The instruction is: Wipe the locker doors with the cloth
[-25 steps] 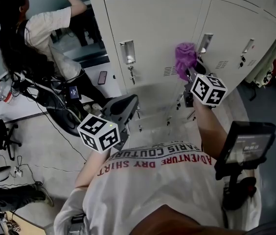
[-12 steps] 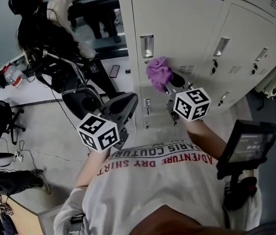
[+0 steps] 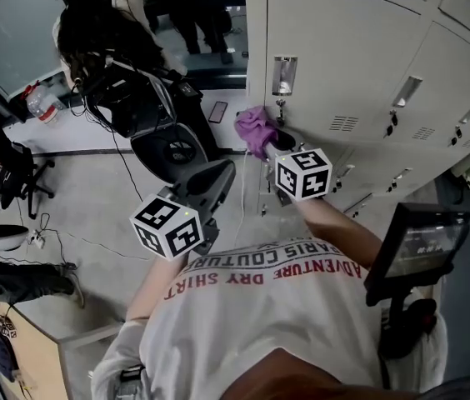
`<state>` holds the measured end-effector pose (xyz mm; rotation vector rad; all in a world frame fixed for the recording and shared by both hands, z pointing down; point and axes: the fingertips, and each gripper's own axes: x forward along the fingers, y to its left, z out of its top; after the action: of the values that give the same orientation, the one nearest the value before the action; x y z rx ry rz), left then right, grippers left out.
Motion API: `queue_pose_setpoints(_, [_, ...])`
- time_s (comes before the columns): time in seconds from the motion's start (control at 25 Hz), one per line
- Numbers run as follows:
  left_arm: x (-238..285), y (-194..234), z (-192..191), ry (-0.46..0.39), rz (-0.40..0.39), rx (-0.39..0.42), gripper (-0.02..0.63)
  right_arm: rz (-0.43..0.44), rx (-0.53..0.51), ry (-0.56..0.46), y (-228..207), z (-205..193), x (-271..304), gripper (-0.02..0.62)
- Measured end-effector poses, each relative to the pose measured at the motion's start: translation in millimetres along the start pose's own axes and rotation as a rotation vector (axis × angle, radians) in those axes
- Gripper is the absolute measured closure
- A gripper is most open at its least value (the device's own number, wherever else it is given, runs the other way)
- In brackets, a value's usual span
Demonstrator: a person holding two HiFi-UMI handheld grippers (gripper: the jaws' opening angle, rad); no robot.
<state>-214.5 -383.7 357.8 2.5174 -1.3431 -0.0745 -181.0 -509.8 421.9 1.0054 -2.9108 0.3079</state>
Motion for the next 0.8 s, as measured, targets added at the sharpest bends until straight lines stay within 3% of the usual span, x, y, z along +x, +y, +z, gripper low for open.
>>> queue_pose_setpoints(0.32, [-7.1,12.7,-1.1,-0.005,0.052,-0.006,0.604,-0.055,0.000,0.008,-24.3,-9.1,16.3,0.528])
queue_pose_setpoints(0.6, [-5.6,7.5,-1.1,0.003,0.039,-0.005,0.604,-0.056,-0.010,0.007,-24.5,-8.4,9.7,0.528])
queue_pose_setpoints(0.8, [19.8,6.8,-7.0,0.017,0.018,-0.003,0.604,-0.097,0.010,-0.005,-60.0,-11.7,0.9,0.528])
